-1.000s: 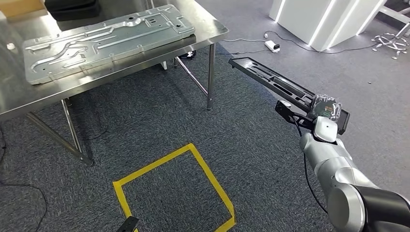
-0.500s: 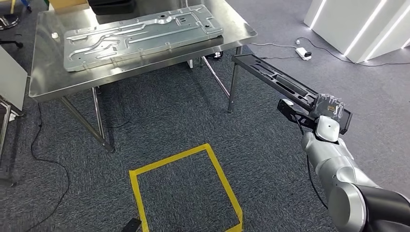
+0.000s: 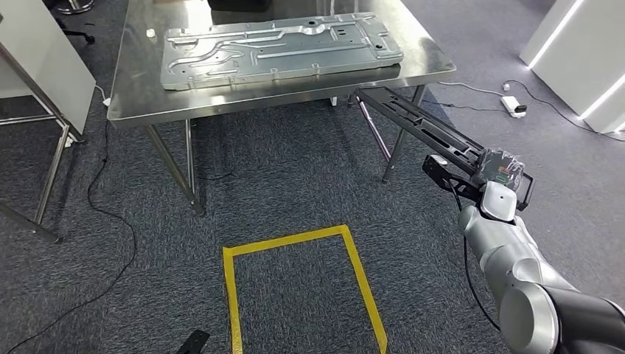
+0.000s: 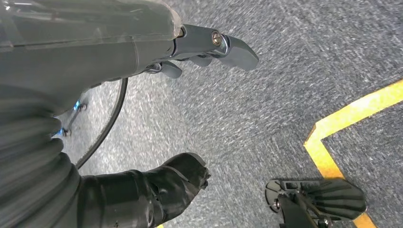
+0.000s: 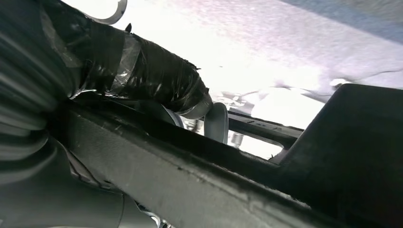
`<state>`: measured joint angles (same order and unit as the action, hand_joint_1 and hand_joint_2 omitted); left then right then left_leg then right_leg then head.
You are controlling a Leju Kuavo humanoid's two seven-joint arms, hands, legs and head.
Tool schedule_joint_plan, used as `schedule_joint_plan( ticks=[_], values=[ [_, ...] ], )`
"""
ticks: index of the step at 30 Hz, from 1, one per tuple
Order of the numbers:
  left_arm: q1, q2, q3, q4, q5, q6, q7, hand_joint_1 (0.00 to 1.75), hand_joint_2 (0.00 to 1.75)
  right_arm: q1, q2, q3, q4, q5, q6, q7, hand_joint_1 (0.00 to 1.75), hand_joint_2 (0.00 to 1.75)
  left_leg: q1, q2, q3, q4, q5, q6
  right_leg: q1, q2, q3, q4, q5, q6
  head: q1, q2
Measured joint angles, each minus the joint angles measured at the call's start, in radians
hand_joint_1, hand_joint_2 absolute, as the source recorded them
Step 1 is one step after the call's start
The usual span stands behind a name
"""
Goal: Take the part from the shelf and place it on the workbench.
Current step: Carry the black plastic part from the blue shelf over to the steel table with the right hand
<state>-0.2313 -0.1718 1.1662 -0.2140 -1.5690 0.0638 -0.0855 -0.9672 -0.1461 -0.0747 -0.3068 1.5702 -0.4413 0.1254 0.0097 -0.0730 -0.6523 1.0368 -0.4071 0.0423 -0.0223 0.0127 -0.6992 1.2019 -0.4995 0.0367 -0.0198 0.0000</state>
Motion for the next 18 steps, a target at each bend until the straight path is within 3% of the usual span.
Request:
schedule_joint_plan(
  ticks=[2, 3, 4, 6, 8, 10, 12, 13, 14, 15, 17, 18],
  values=[
    [-0.001, -0.001, 0.0, 0.0, 0.0, 0.0, -0.001, 0.0, 1.75, -0.001, -0.001, -0.002, 0.0, 0.0, 0.0, -0.002, 1.75, 1.75, 0.0, -0.019, -0.004, 0.004, -0.001, -0.005, 0.0, 0.035, 0.053, -0.121, 0.048, -0.009, 0.0, 0.0],
    [-0.001, -0.002, 0.0, 0.0, 0.0, 0.0, -0.001, 0.0, 1.75, -0.001, -0.001, -0.003, 0.0, 0.0, 0.0, -0.002, 1.75, 1.75, 0.001, -0.028, -0.006, 0.004, 0.0, -0.009, 0.002, 0.047, 0.068, -0.153, 0.055, -0.011, -0.001, 0.0],
    [0.0, -0.003, 0.001, 0.0, 0.0, 0.0, -0.001, 0.0, 1.75, -0.002, -0.002, -0.003, 0.0, 0.0, 0.0, -0.003, 1.75, 1.75, 0.003, -0.037, -0.009, 0.003, 0.002, -0.015, 0.004, 0.049, 0.073, -0.161, 0.05, -0.013, 0.0, 0.0],
    [0.003, -0.002, 0.002, 0.0, 0.0, 0.0, -0.001, 0.0, 1.75, -0.002, 0.0, -0.003, 0.0, 0.0, 0.0, -0.002, 1.75, 1.75, 0.006, -0.052, -0.012, -0.002, 0.005, -0.028, 0.003, 0.029, 0.08, -0.172, 0.054, -0.02, 0.0, 0.0],
    [0.004, 0.0, 0.003, 0.0, 0.0, 0.0, -0.002, 0.0, 1.75, -0.002, 0.002, -0.003, -0.001, 0.0, -0.001, -0.002, 1.75, 1.75, 0.0, -0.019, -0.026, 0.029, -0.017, -0.037, -0.003, 0.007, 0.09, -0.187, 0.06, -0.031, -0.003, 0.0],
    [0.002, 0.0, 0.003, 0.0, 0.0, 0.0, -0.002, 0.0, 1.75, -0.003, 0.002, -0.004, -0.002, 0.0, -0.001, -0.002, 1.75, 1.75, -0.001, 0.039, -0.075, 0.136, -0.075, -0.043, -0.002, -0.012, 0.097, -0.194, 0.061, -0.04, -0.005, 0.0],
    [0.003, 0.0, 0.004, 0.0, 0.0, 0.0, -0.004, 0.0, 1.75, -0.002, 0.001, -0.008, -0.002, 0.0, -0.002, -0.003, 1.75, 1.75, 0.004, 0.063, -0.131, 0.253, -0.119, -0.049, 0.0, -0.027, 0.099, -0.193, 0.059, -0.042, -0.006, 0.0],
    [0.004, 0.0, 0.004, 0.0, 0.0, 0.0, -0.005, 0.0, 1.75, 0.0, 0.001, -0.01, -0.001, 0.0, -0.003, -0.004, 1.75, 1.75, 0.007, 0.066, -0.138, 0.27, -0.116, -0.052, 0.0, -0.033, 0.099, -0.192, 0.058, -0.041, -0.006, 0.0],
    [0.005, 0.0, 0.004, 0.0, 0.0, 0.0, -0.005, 0.0, 1.75, 0.001, 0.002, -0.012, -0.001, 0.0, -0.004, -0.005, 1.75, 1.75, 0.009, 0.068, -0.126, 0.248, -0.096, -0.054, -0.001, -0.037, 0.1, -0.19, 0.056, -0.039, -0.006, 0.0],
    [0.005, 0.001, 0.004, 0.0, 0.0, 0.0, -0.005, 0.0, 1.75, 0.002, 0.002, -0.013, -0.002, 0.0, -0.004, -0.005, 1.75, 1.75, 0.01, 0.07, -0.095, 0.19, -0.063, -0.054, -0.002, -0.04, 0.101, -0.187, 0.053, -0.035, -0.006, 0.0],
    [0.002, 0.002, 0.006, 0.0, 0.0, 0.0, -0.007, 0.0, 1.75, 0.003, 0.003, -0.014, -0.002, -0.001, -0.006, -0.005, 1.75, 1.75, 0.005, 0.096, -0.026, 0.058, -0.017, -0.046, 0.001, -0.05, 0.102, -0.179, 0.046, -0.027, -0.006, 0.0],
    [0.001, 0.002, 0.007, 0.0, 0.0, 0.0, -0.007, 0.0, 1.75, 0.002, 0.002, -0.016, -0.002, -0.001, -0.007, -0.004, 1.75, 1.75, 0.002, 0.105, -0.007, 0.018, -0.008, -0.04, 0.004, -0.055, 0.102, -0.176, 0.042, -0.021, -0.005, 0.0]
  ],
)
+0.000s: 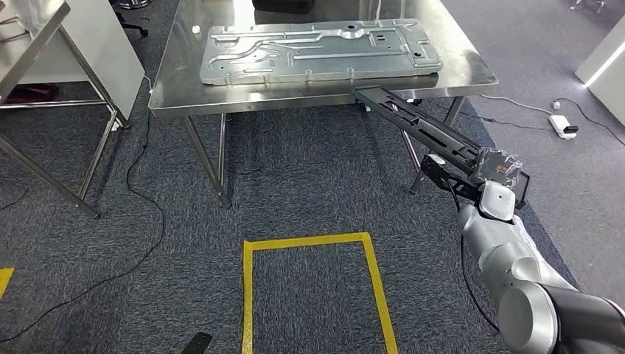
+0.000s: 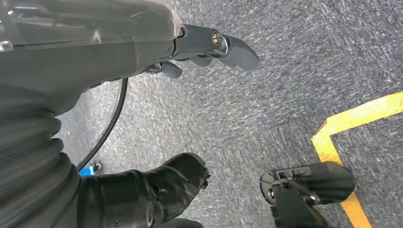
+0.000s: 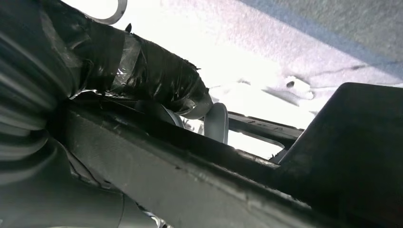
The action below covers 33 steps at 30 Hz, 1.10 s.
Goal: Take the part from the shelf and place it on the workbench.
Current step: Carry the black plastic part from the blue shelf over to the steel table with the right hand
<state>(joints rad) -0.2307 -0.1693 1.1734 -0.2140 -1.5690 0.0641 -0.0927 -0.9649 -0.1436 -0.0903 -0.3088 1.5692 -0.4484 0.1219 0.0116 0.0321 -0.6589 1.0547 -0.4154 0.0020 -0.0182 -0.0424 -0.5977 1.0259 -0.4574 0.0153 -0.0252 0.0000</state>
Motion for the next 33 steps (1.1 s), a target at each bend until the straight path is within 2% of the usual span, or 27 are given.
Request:
schedule_joint_plan(
  ticks=[1, 3, 5, 6, 8, 9, 10, 11, 13, 14, 15, 17, 19, 20, 21, 24, 25, 26, 27, 28, 30, 31, 33],
  values=[
    [-0.001, 0.0, 0.002, 0.0, 0.0, 0.0, 0.0, 0.0, 1.75, 0.0, -0.001, -0.001, 0.0, 0.0, -0.001, 0.001, 1.75, 1.75, -0.004, 0.006, 0.007, -0.016, -0.001, 0.006, 0.003, -0.006, 0.0, 0.001, -0.002, 0.005, 0.001, 0.0],
    [-0.001, 0.0, 0.005, 0.0, 0.0, 0.0, 0.0, 0.0, 1.75, -0.001, -0.002, -0.003, -0.001, 0.0, -0.003, 0.0, 1.75, 1.75, -0.004, -0.011, 0.007, -0.017, 0.0, 0.017, 0.004, -0.017, 0.003, 0.0, -0.006, 0.015, 0.002, 0.0],
    [-0.002, 0.0, 0.008, 0.0, 0.0, 0.0, -0.001, 0.0, 1.75, -0.001, -0.002, -0.003, -0.002, 0.0, -0.005, -0.002, 1.75, 1.75, -0.001, -0.027, 0.01, -0.023, 0.004, 0.028, -0.001, -0.006, -0.005, 0.025, -0.028, 0.024, 0.002, 0.0],
    [-0.003, 0.0, 0.009, 0.0, 0.0, 0.0, -0.001, 0.0, 1.75, -0.002, -0.002, -0.003, -0.003, 0.001, -0.006, -0.002, 1.75, 1.75, 0.001, -0.034, 0.011, -0.025, 0.007, 0.033, -0.003, 0.007, -0.022, 0.064, -0.052, 0.027, 0.003, 0.0],
    [-0.005, 0.0, 0.012, 0.0, 0.0, 0.0, -0.001, 0.0, 1.75, 0.0, -0.004, -0.003, -0.003, -0.001, -0.009, -0.005, 1.75, 1.75, 0.0, -0.047, 0.011, -0.026, 0.008, 0.041, -0.004, 0.031, -0.085, 0.196, -0.113, 0.028, 0.003, 0.0],
    [-0.004, 0.0, 0.013, 0.0, 0.0, 0.0, -0.001, 0.0, 1.75, 0.003, -0.005, -0.004, -0.003, -0.003, -0.01, -0.007, 1.75, 1.75, -0.001, -0.053, 0.011, -0.025, 0.007, 0.042, -0.004, 0.036, -0.116, 0.255, -0.131, 0.029, 0.003, 0.0],
    [-0.003, 0.0, 0.014, 0.0, -0.001, 0.0, -0.001, 0.0, 1.75, 0.005, -0.006, -0.006, -0.003, -0.004, -0.011, -0.01, 1.75, 1.75, -0.002, -0.06, 0.011, -0.024, 0.007, 0.043, -0.003, 0.038, -0.136, 0.286, -0.13, 0.028, 0.003, 0.0],
    [-0.001, 0.0, 0.014, 0.0, -0.001, 0.0, -0.001, 0.0, 1.75, 0.007, -0.007, -0.008, -0.003, -0.006, -0.011, -0.013, 1.75, 1.75, -0.003, -0.067, 0.012, -0.023, 0.007, 0.043, -0.003, 0.039, -0.137, 0.275, -0.109, 0.025, 0.003, 0.0],
    [-0.001, -0.001, 0.014, 0.0, -0.002, 0.0, -0.001, 0.0, 1.75, 0.008, -0.007, -0.012, -0.003, -0.012, -0.011, -0.02, 1.75, 1.75, -0.003, -0.078, 0.012, -0.02, 0.005, 0.041, -0.003, 0.043, -0.09, 0.152, -0.035, 0.017, 0.003, 0.0],
    [-0.001, -0.001, 0.014, 0.0, -0.002, 0.0, -0.001, 0.0, 1.75, 0.007, -0.006, -0.015, -0.003, -0.018, -0.011, -0.026, 1.75, 1.75, -0.004, -0.081, 0.011, -0.018, 0.004, 0.038, 0.0, 0.046, -0.061, 0.085, -0.008, 0.013, 0.003, 0.0],
    [-0.001, -0.002, 0.014, 0.0, -0.002, 0.0, -0.001, 0.0, 1.75, 0.007, -0.006, -0.019, -0.003, -0.027, -0.011, -0.033, 1.75, 1.75, -0.005, -0.084, 0.009, -0.017, 0.003, 0.034, 0.003, 0.048, -0.041, 0.038, 0.008, 0.009, 0.002, 0.0],
    [0.0, -0.002, 0.015, 0.0, -0.002, 0.0, 0.0, 0.0, 1.75, 0.007, -0.005, -0.031, -0.003, -0.046, -0.01, -0.051, 1.75, 1.75, -0.006, -0.087, 0.007, -0.019, 0.004, 0.025, 0.008, 0.05, -0.028, 0.013, 0.008, 0.005, 0.002, 0.0],
    [0.0, -0.001, 0.016, 0.0, -0.002, 0.001, 0.0, 0.0, 1.75, 0.009, -0.004, -0.041, -0.003, -0.057, -0.01, -0.062, 1.75, 1.75, -0.007, -0.085, 0.007, -0.019, 0.001, 0.014, 0.003, 0.047, -0.025, 0.005, 0.013, -0.004, 0.002, 0.0],
    [0.0, -0.001, 0.016, 0.0, -0.002, 0.001, 0.0, 0.0, 1.75, 0.01, -0.003, -0.044, -0.003, -0.059, -0.01, -0.065, 1.75, 1.75, -0.008, -0.078, 0.001, -0.004, -0.011, 0.009, 0.0, 0.045, -0.023, 0.001, 0.016, -0.01, 0.002, 0.0],
    [0.0, 0.0, 0.016, 0.0, -0.002, 0.002, 0.0, 0.0, 1.75, 0.009, -0.002, -0.046, -0.003, -0.059, -0.01, -0.067, 1.75, 1.75, -0.008, -0.068, -0.013, 0.029, -0.033, 0.005, -0.003, 0.042, -0.02, -0.004, 0.019, -0.016, 0.001, 0.0],
    [0.0, 0.0, 0.017, 0.0, -0.002, 0.003, 0.0, 0.0, 1.75, 0.012, -0.001, -0.055, -0.003, -0.057, -0.01, -0.071, 1.75, 1.75, -0.002, -0.044, -0.096, 0.217, -0.124, -0.005, -0.002, 0.035, -0.018, -0.004, 0.018, -0.023, 0.001, 0.0],
    [0.001, 0.0, 0.017, 0.0, -0.002, 0.003, 0.0, 0.0, 1.75, 0.014, -0.001, -0.057, -0.003, -0.057, -0.009, -0.072, 1.75, 1.75, -0.001, -0.041, -0.112, 0.255, -0.133, -0.008, -0.002, 0.034, -0.018, -0.003, 0.018, -0.024, 0.001, 0.0],
    [0.002, 0.0, 0.018, 0.0, -0.002, 0.003, 0.0, 0.0, 1.75, 0.016, -0.001, -0.059, -0.003, -0.057, -0.009, -0.073, 1.75, 1.75, 0.001, -0.039, -0.111, 0.255, -0.123, -0.009, -0.002, 0.033, -0.018, -0.002, 0.017, -0.023, 0.001, 0.0],
    [0.003, 0.0, 0.018, 0.0, -0.002, 0.003, 0.001, 0.0, 1.75, 0.017, -0.001, -0.061, -0.003, -0.057, -0.009, -0.073, 1.75, 1.75, 0.001, -0.038, -0.09, 0.214, -0.096, -0.009, -0.002, 0.032, -0.017, 0.0, 0.016, -0.021, 0.001, 0.0],
    [0.002, 0.001, 0.018, 0.0, -0.002, 0.003, 0.001, 0.0, 1.75, 0.018, -0.001, -0.062, -0.003, -0.057, -0.009, -0.073, 1.75, 1.75, 0.001, -0.036, -0.053, 0.143, -0.061, -0.007, -0.003, 0.032, -0.017, 0.002, 0.014, -0.018, 0.001, 0.0],
    [0.0, 0.002, 0.018, 0.0, -0.002, 0.003, 0.0, 0.0, 1.75, 0.018, -0.001, -0.064, -0.003, -0.057, -0.009, -0.074, 1.75, 1.75, -0.002, -0.033, 0.012, 0.019, -0.021, 0.0, 0.0, 0.032, -0.017, 0.007, 0.009, -0.01, 0.001, 0.0],
    [-0.001, 0.002, 0.018, 0.0, -0.002, 0.003, 0.0, 0.0, 1.75, 0.019, -0.001, -0.064, -0.003, -0.057, -0.009, -0.075, 1.75, 1.75, -0.004, -0.033, 0.026, -0.011, -0.016, 0.005, 0.002, 0.031, -0.018, 0.008, 0.008, -0.005, 0.002, 0.0],
    [-0.001, 0.002, 0.018, 0.0, -0.002, 0.003, 0.0, 0.0, 1.75, 0.02, -0.001, -0.066, -0.003, -0.057, -0.009, -0.077, 1.75, 1.75, -0.006, -0.037, 0.028, -0.018, -0.016, 0.014, 0.004, 0.028, -0.017, 0.006, 0.009, 0.006, 0.002, 0.0]
  ],
)
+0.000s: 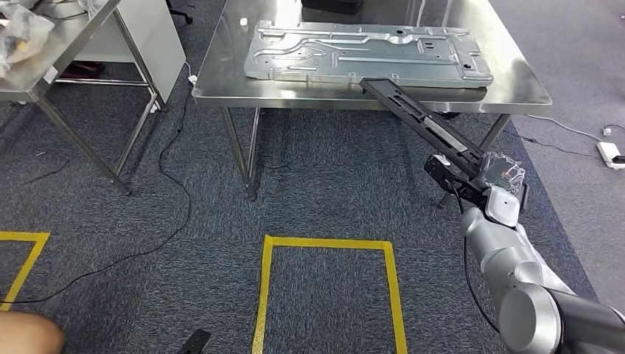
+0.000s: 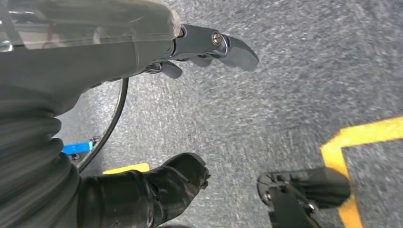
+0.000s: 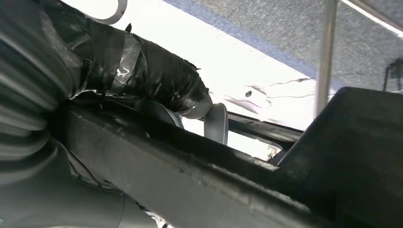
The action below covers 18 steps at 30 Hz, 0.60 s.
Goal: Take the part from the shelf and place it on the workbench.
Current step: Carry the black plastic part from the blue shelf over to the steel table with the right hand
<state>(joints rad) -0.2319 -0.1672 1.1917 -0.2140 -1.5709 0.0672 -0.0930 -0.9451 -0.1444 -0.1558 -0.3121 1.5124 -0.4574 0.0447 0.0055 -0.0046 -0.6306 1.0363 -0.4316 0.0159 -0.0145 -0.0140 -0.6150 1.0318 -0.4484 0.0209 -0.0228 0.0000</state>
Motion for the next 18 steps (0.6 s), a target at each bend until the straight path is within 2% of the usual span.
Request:
schedule_joint_plan(
  ticks=[2, 3, 6, 7, 8, 9, 11, 12, 13, 15, 17, 18],
  values=[
    [0.0, 0.0, 0.0, 0.0, 0.0, 0.0, -0.001, 0.0, 1.75, 0.002, 0.0, -0.003, 0.0, 0.0, 0.0, -0.004, 1.75, 1.75, 0.003, -0.002, 0.004, -0.008, 0.005, 0.013, -0.003, 0.0, -0.004, 0.011, -0.012, 0.011, 0.0, 0.0],
    [-0.001, 0.0, 0.0, 0.0, 0.0, 0.0, -0.002, 0.0, 1.75, 0.003, 0.0, -0.004, -0.001, -0.001, 0.0, -0.008, 1.75, 1.75, 0.005, -0.002, 0.006, -0.012, 0.007, 0.019, -0.005, 0.002, -0.016, 0.039, -0.031, 0.015, 0.0, 0.0],
    [-0.002, 0.0, 0.0, 0.0, 0.0, -0.002, -0.005, 0.0, 1.75, 0.008, -0.001, -0.012, 0.0, -0.004, 0.0, -0.021, 1.75, 1.75, 0.004, -0.003, 0.007, -0.015, 0.008, 0.029, -0.006, 0.008, -0.101, 0.222, -0.116, 0.021, 0.0, 0.0],
    [-0.001, 0.0, 0.0, 0.0, 0.0, -0.004, -0.006, 0.0, 1.75, 0.012, -0.001, -0.015, 0.0, -0.004, 0.0, -0.023, 1.75, 1.75, 0.004, -0.004, 0.008, -0.014, 0.007, 0.029, -0.007, 0.009, -0.125, 0.269, -0.128, 0.022, 0.0, 0.0],
    [-0.001, 0.0, 0.0, 0.0, 0.0, -0.005, -0.007, 0.0, 1.75, 0.017, -0.001, -0.016, 0.0, -0.003, 0.0, -0.023, 1.75, 1.75, 0.003, -0.006, 0.008, -0.014, 0.007, 0.03, -0.007, 0.009, -0.132, 0.278, -0.12, 0.022, 0.0, 0.0],
    [0.0, 0.0, 0.0, 0.0, 0.0, -0.006, -0.007, 0.0, 1.75, 0.021, -0.001, -0.017, 0.0, -0.002, 0.0, -0.024, 1.75, 1.75, 0.003, -0.007, 0.009, -0.013, 0.006, 0.029, -0.007, 0.009, -0.119, 0.248, -0.094, 0.02, 0.0, 0.0],
    [-0.001, -0.002, 0.0, 0.0, 0.0, -0.008, -0.01, 0.0, 1.75, 0.023, -0.004, -0.019, -0.001, 0.001, -0.001, -0.028, 1.75, 1.75, 0.003, -0.01, 0.01, -0.011, 0.004, 0.026, -0.006, 0.012, -0.055, 0.11, -0.026, 0.012, 0.0, 0.0],
    [-0.002, -0.004, 0.0, 0.0, 0.0, -0.008, -0.011, 0.0, 1.75, 0.023, -0.005, -0.019, -0.002, 0.001, -0.001, -0.03, 1.75, 1.75, 0.001, -0.011, 0.009, -0.01, 0.003, 0.023, -0.003, 0.013, -0.026, 0.05, -0.006, 0.008, 0.0, 0.0],
    [-0.003, -0.005, 0.0, 0.0, 0.0, -0.009, -0.012, 0.0, 1.75, 0.023, -0.006, -0.02, -0.003, 0.002, -0.002, -0.032, 1.75, 1.75, 0.0, -0.012, 0.008, -0.009, 0.003, 0.019, 0.0, 0.015, -0.008, 0.013, 0.003, 0.005, 0.0, 0.0],
    [-0.003, -0.006, 0.0, 0.0, 0.0, -0.009, -0.013, 0.0, 1.75, 0.024, -0.009, -0.021, -0.003, 0.002, -0.003, -0.034, 1.75, 1.75, -0.001, -0.014, 0.006, -0.01, 0.004, 0.009, 0.004, 0.016, -0.001, -0.003, 0.001, 0.0, 0.0, 0.0],
    [-0.003, -0.006, 0.0, 0.0, 0.0, -0.009, -0.01, 0.0, 1.75, 0.027, -0.012, -0.024, -0.004, 0.001, -0.005, -0.037, 1.75, 1.75, -0.001, -0.013, 0.003, -0.004, -0.004, -0.001, -0.002, 0.013, 0.002, -0.009, 0.005, -0.011, 0.0, 0.0],
    [-0.004, -0.006, 0.0, 0.0, 0.0, -0.009, -0.009, 0.0, 1.75, 0.029, -0.013, -0.026, -0.004, 0.001, -0.007, -0.041, 1.75, 1.75, -0.001, -0.011, -0.006, 0.018, -0.021, -0.006, -0.005, 0.012, 0.004, -0.013, 0.008, -0.017, -0.001, 0.0]
  ],
)
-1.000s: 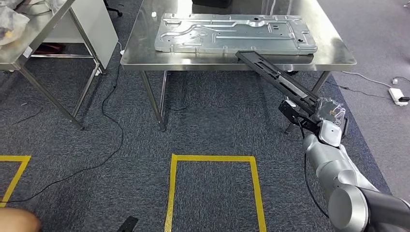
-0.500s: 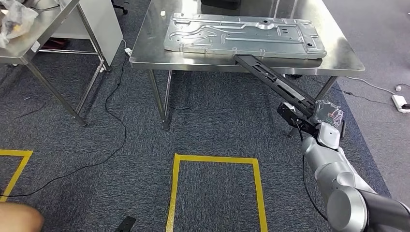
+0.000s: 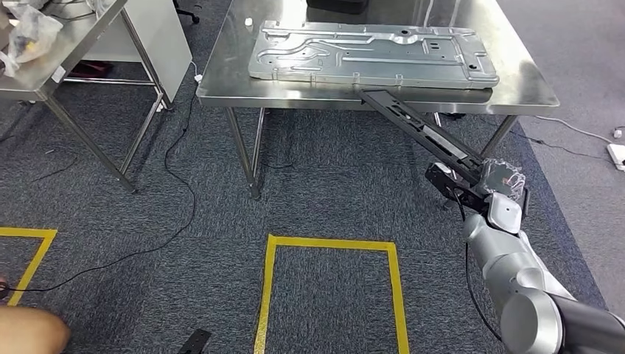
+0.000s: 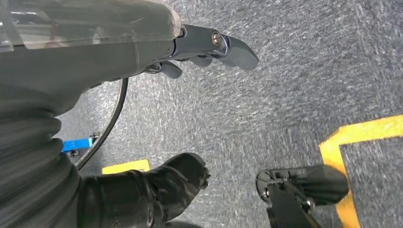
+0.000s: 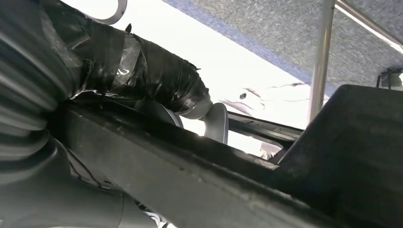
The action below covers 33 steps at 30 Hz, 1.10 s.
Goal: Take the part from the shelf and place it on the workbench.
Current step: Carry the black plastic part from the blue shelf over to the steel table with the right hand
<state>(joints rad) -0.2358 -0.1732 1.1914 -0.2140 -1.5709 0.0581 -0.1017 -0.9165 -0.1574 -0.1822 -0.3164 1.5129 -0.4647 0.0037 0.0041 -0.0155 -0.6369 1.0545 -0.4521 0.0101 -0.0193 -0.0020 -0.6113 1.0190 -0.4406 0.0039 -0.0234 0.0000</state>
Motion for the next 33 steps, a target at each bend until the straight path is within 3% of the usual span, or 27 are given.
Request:
schedule_joint_plan(
  ticks=[3, 4, 5, 6, 8, 10, 13, 15, 16, 18, 19, 20, 21, 22, 23, 25, 28, 30, 31, 33],
  values=[
    [-0.001, -0.001, -0.001, 0.0, 0.0, -0.001, 0.007, 0.0, 1.75, 0.008, -0.004, -0.01, -0.001, -0.004, -0.014, -0.013, 1.75, 1.75, 0.003, 0.007, -0.079, 0.178, -0.087, -0.01, -0.001, -0.003, 0.002, -0.003, 0.001, -0.01, -0.001, 0.0],
    [0.0, -0.001, -0.001, 0.0, 0.0, -0.001, 0.008, 0.0, 1.75, 0.012, -0.006, -0.014, -0.001, -0.007, -0.017, -0.017, 1.75, 1.75, 0.005, 0.008, -0.105, 0.233, -0.104, -0.012, 0.0, -0.003, 0.002, -0.001, 0.001, -0.011, 0.0, 0.0],
    [0.0, -0.002, -0.001, 0.0, 0.0, -0.002, 0.009, 0.0, 1.75, 0.017, -0.007, -0.018, -0.001, -0.011, -0.018, -0.021, 1.75, 1.75, 0.006, 0.009, -0.117, 0.257, -0.104, -0.014, 0.0, -0.004, 0.002, 0.0, -0.001, -0.011, -0.001, 0.0],
    [0.0, -0.002, -0.002, 0.0, 0.0, -0.002, 0.01, 0.0, 1.75, 0.021, -0.008, -0.022, -0.001, -0.014, -0.018, -0.025, 1.75, 1.75, 0.007, 0.009, -0.109, 0.239, -0.083, -0.014, 0.0, -0.003, 0.002, 0.003, -0.002, -0.011, -0.001, 0.0],
    [-0.002, -0.002, -0.003, 0.0, 0.0, -0.002, 0.01, 0.0, 1.75, 0.024, -0.011, -0.027, -0.001, -0.012, -0.016, -0.026, 1.75, 1.75, 0.007, 0.011, -0.05, 0.112, -0.017, -0.009, 0.0, -0.002, 0.002, 0.009, -0.007, -0.006, -0.001, 0.0],
    [-0.005, -0.002, -0.005, 0.0, 0.0, -0.002, 0.011, 0.0, 1.75, 0.02, -0.017, -0.028, -0.001, -0.001, -0.009, -0.025, 1.75, 1.75, 0.004, 0.012, 0.001, 0.004, 0.016, -0.001, 0.003, -0.002, -0.001, 0.015, -0.011, 0.002, -0.001, 0.0],
    [-0.007, -0.002, -0.007, 0.0, 0.0, -0.003, 0.014, 0.0, 1.75, 0.005, -0.027, -0.029, -0.003, 0.022, 0.019, -0.02, 1.75, 1.75, 0.0, 0.01, 0.011, -0.019, 0.018, 0.012, 0.005, -0.002, -0.004, 0.014, -0.01, 0.019, 0.0, 0.0],
    [-0.008, -0.002, -0.007, 0.0, 0.0, -0.003, 0.017, 0.0, 1.75, -0.016, -0.036, -0.029, -0.005, 0.042, 0.063, -0.013, 1.75, 1.75, 0.003, 0.01, 0.016, -0.029, 0.024, 0.024, 0.002, -0.002, -0.012, 0.036, -0.029, 0.029, 0.001, 0.0],
    [-0.01, -0.003, -0.008, 0.0, 0.0, -0.004, 0.018, 0.0, 1.75, -0.033, -0.043, -0.028, -0.007, 0.05, 0.095, -0.01, 1.75, 1.75, 0.005, 0.009, 0.018, -0.034, 0.027, 0.03, 0.001, -0.001, -0.029, 0.074, -0.053, 0.033, 0.001, 0.0],
    [-0.012, -0.003, -0.009, 0.0, 0.0, -0.006, 0.02, 0.0, 1.75, -0.075, -0.053, -0.018, -0.007, 0.055, 0.161, -0.009, 1.75, 1.75, 0.005, 0.009, 0.017, -0.036, 0.028, 0.036, -0.001, 0.0, -0.088, 0.203, -0.117, 0.039, 0.002, 0.0],
    [-0.012, -0.003, -0.009, 0.0, 0.0, -0.007, 0.021, 0.0, 1.75, -0.096, -0.057, -0.011, -0.007, 0.056, 0.189, -0.01, 1.75, 1.75, 0.004, 0.009, 0.017, -0.036, 0.028, 0.037, -0.001, 0.0, -0.118, 0.265, -0.137, 0.041, 0.002, 0.0],
    [-0.012, -0.003, -0.009, 0.0, 0.0, -0.008, 0.022, 0.0, 1.75, -0.115, -0.06, -0.002, -0.007, 0.056, 0.211, -0.011, 1.75, 1.75, 0.004, 0.009, 0.018, -0.035, 0.028, 0.037, -0.001, 0.0, -0.134, 0.298, -0.14, 0.043, 0.002, 0.0],
    [-0.011, -0.003, -0.01, 0.0, 0.0, -0.009, 0.023, 0.0, 1.75, -0.132, -0.063, 0.004, -0.007, 0.056, 0.224, -0.012, 1.75, 1.75, 0.004, 0.009, 0.019, -0.035, 0.027, 0.037, -0.002, 0.0, -0.132, 0.293, -0.124, 0.043, 0.002, 0.0],
    [-0.011, -0.004, -0.01, 0.0, 0.0, -0.01, 0.024, 0.0, 1.75, -0.146, -0.066, 0.009, -0.007, 0.056, 0.23, -0.013, 1.75, 1.75, 0.004, 0.007, 0.021, -0.034, 0.026, 0.035, -0.002, 0.0, -0.109, 0.244, -0.09, 0.041, 0.002, 0.0],
    [-0.012, -0.005, -0.01, 0.0, 0.0, -0.011, 0.024, 0.0, 1.75, -0.158, -0.068, 0.013, -0.008, 0.056, 0.231, -0.013, 1.75, 1.75, 0.004, 0.006, 0.023, -0.033, 0.025, 0.034, -0.003, 0.0, -0.075, 0.17, -0.051, 0.039, 0.003, 0.0],
    [-0.013, -0.007, -0.012, 0.0, 0.0, -0.011, 0.024, 0.0, 1.75, -0.175, -0.07, 0.022, -0.011, 0.056, 0.23, -0.018, 1.75, 1.75, 0.002, 0.003, 0.02, -0.029, 0.023, 0.027, 0.0, 0.002, -0.016, 0.048, -0.009, 0.032, 0.002, 0.0],
    [-0.013, -0.008, -0.014, 0.0, 0.0, -0.013, 0.024, 0.0, 1.75, -0.194, -0.071, 0.045, -0.012, 0.056, 0.246, -0.04, 1.75, 1.75, -0.001, -0.001, 0.012, -0.028, 0.025, 0.014, 0.006, 0.003, -0.004, 0.012, -0.008, 0.022, 0.002, 0.0],
    [-0.014, -0.008, -0.015, 0.0, 0.0, -0.014, 0.024, 0.0, 1.75, -0.209, -0.07, 0.072, -0.012, 0.056, 0.274, -0.053, 1.75, 1.75, -0.002, 0.0, 0.007, -0.017, 0.014, 0.004, 0.0, 0.002, -0.003, 0.008, -0.005, 0.01, 0.002, 0.0],
    [-0.015, -0.008, -0.016, 0.0, 0.0, -0.015, 0.024, 0.0, 1.75, -0.22, -0.069, 0.088, -0.013, 0.056, 0.287, -0.058, 1.75, 1.75, -0.002, 0.002, -0.005, 0.01, -0.005, 0.0, -0.003, 0.001, -0.002, 0.006, -0.003, 0.004, 0.001, 0.0],
    [-0.017, -0.008, -0.019, 0.0, 0.0, -0.016, 0.025, 0.0, 1.75, -0.24, -0.064, 0.111, -0.013, 0.056, 0.306, -0.066, 1.75, 1.75, 0.001, 0.006, -0.056, 0.126, -0.067, -0.008, -0.003, 0.0, -0.001, 0.004, -0.003, -0.006, 0.001, 0.0]
  ],
)
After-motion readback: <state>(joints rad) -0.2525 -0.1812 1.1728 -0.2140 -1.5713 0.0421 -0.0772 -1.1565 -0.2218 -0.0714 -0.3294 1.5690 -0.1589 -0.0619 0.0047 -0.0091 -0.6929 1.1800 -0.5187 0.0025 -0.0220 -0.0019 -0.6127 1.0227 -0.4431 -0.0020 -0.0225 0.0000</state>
